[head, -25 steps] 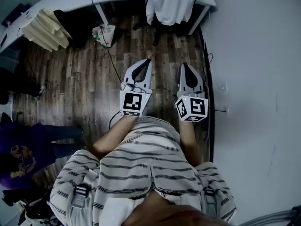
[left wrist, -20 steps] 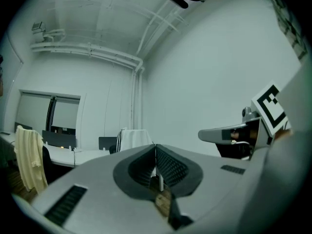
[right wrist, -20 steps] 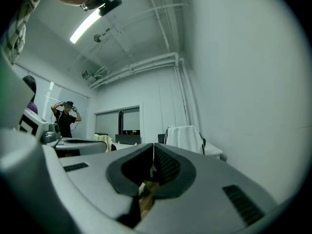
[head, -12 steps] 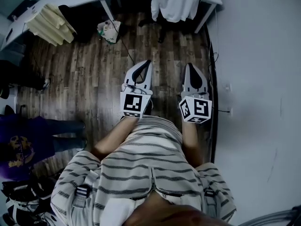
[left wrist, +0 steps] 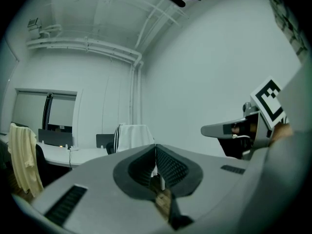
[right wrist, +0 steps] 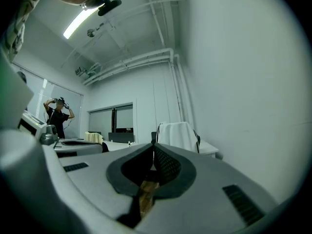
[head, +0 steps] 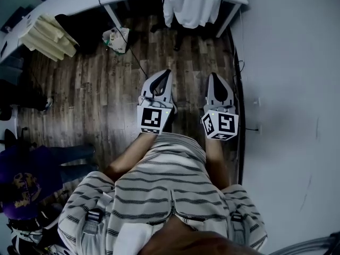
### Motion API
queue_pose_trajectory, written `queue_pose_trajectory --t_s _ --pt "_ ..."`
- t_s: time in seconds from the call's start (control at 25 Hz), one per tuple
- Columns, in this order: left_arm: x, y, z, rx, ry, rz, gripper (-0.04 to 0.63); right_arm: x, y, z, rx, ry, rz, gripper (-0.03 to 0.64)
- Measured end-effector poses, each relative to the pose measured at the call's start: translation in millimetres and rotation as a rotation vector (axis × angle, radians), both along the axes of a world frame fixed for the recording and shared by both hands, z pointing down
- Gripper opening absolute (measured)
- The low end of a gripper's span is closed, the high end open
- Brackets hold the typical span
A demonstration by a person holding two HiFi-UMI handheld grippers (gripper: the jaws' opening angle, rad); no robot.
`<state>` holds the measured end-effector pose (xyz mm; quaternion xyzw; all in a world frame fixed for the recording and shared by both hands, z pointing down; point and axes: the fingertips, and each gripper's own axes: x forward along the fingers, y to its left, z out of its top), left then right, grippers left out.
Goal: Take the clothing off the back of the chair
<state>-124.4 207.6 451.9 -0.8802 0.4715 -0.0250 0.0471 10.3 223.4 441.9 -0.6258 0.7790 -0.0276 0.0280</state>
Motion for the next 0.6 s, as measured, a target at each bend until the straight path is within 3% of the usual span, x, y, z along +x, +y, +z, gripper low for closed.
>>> queue_pose_trajectory --t_s 0.6 --pt "22.6 -163.1 -19.0 -0.017 0.032 -0.005 0.025 13.9 -160.4 -16.9 -0.022 0.020 -0.012 0.020"
